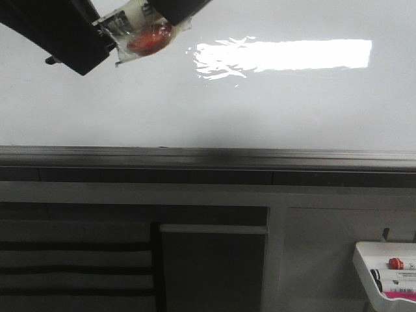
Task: Write number 3 on whiteboard
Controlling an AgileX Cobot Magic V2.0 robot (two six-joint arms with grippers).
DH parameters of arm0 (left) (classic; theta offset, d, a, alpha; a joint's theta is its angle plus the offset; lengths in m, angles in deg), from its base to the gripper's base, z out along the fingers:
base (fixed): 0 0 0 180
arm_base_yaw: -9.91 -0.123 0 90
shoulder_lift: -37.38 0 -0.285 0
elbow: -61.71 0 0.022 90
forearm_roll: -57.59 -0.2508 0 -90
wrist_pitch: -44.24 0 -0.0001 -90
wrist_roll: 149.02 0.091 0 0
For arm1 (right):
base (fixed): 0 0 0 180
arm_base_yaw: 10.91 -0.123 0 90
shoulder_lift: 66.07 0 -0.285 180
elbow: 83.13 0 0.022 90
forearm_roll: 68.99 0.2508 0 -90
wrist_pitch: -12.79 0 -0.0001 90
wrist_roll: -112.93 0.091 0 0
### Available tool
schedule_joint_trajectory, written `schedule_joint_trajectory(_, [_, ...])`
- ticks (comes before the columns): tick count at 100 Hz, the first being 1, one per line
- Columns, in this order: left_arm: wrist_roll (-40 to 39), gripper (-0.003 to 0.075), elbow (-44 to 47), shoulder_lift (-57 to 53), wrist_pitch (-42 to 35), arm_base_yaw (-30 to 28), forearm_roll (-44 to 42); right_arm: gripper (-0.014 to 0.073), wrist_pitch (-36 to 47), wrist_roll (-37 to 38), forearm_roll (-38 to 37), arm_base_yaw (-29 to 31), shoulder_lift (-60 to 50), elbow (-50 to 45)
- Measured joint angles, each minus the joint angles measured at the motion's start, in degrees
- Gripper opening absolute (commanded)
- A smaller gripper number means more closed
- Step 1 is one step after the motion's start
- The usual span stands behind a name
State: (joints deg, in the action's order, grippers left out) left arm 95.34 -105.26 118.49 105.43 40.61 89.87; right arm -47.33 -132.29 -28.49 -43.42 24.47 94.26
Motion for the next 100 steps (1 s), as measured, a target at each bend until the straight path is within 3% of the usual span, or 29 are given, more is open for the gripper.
schedule_joint_trajectory(8, [0.0,-0.0014,0.0,0.0,0.0,0.0,0.0,-0.0057,0.0,0.0,0.0,0.0,0.0,0.0])
schedule_joint_trajectory(15, [0.0,0.0039,0.0,0.0,0.0,0.0,0.0,-0.0057,0.0,-0.13,0.0,0.0,0.0,0.0])
schedule_joint_trajectory(34, [0.0,0.0391,0.0,0.0,-0.9,0.0,0.13,-0.0057,-0.1,-0.13,0.0,0.0,0.0,0.0])
schedule_joint_trajectory(41, [0.0,0.0447,0.0,0.0,-1.02,0.0,0.22,-0.0057,-0.1,-0.13,0.0,0.0,0.0,0.0])
schedule_joint_trajectory(69, [0.0,0.0393,0.0,0.0,-1.27,0.0,0.45,-0.0057,-0.1,0.75,-0.88,0.27,0.0,0.09])
schedule_joint_trajectory(100, [-2.01,0.0332,0.0,-2.23,-3.31,-3.29,0.15,-0.0052,-3.46,13.97,-11.74,3.91,-6.99,2.2])
